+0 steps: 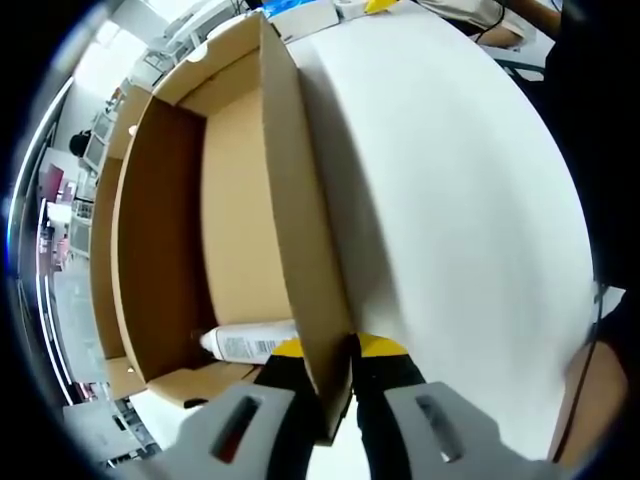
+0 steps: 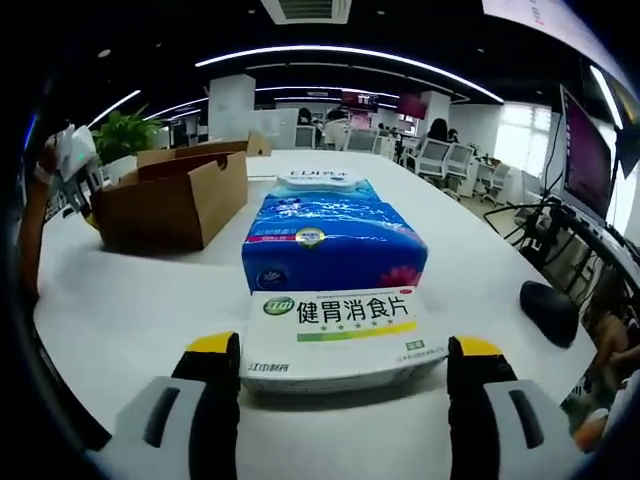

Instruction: Operate the shoe box by opening the lid, removing the specified soft item, and placing it in the target area until the item is outside and the box remains undamaged.

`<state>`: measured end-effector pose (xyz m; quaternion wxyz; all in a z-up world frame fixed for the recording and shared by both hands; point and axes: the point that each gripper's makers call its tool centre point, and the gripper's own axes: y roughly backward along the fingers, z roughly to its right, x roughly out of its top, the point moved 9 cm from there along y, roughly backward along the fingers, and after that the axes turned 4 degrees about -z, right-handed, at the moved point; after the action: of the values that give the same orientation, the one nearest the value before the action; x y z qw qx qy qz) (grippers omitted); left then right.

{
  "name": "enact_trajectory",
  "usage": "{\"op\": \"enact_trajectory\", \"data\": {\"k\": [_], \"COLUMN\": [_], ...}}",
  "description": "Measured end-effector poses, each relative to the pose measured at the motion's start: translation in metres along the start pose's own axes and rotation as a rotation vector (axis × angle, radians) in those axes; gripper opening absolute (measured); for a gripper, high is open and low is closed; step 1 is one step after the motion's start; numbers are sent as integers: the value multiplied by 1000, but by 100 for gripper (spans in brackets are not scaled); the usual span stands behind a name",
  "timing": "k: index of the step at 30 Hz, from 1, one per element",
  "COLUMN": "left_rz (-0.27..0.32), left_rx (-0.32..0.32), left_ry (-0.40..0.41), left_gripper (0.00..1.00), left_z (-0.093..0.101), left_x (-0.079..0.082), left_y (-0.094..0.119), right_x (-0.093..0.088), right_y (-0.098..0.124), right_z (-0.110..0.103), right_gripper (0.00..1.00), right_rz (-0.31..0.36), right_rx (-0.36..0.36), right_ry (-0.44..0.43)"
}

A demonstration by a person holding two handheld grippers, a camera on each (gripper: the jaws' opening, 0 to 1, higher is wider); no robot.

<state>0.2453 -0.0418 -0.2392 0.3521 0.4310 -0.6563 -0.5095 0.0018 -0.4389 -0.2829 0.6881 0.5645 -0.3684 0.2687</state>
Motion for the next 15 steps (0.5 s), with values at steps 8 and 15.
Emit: {"op": "enact_trajectory", "data": {"k": [8,15], "left_rz": [4,3], "left_rx": [1,0], "left_ry": [-1,0], "left_gripper": [10,10], "left_z": [0,0], "left_x": [0,0], "left_y": [0,0], "right_x": [1,3], "right_y": [4,6], "right_z": [1,1], "right_gripper": [86,87], "right_rz": [13,14], "right_rx": [8,12], "right_ry": [-10,-9]}}
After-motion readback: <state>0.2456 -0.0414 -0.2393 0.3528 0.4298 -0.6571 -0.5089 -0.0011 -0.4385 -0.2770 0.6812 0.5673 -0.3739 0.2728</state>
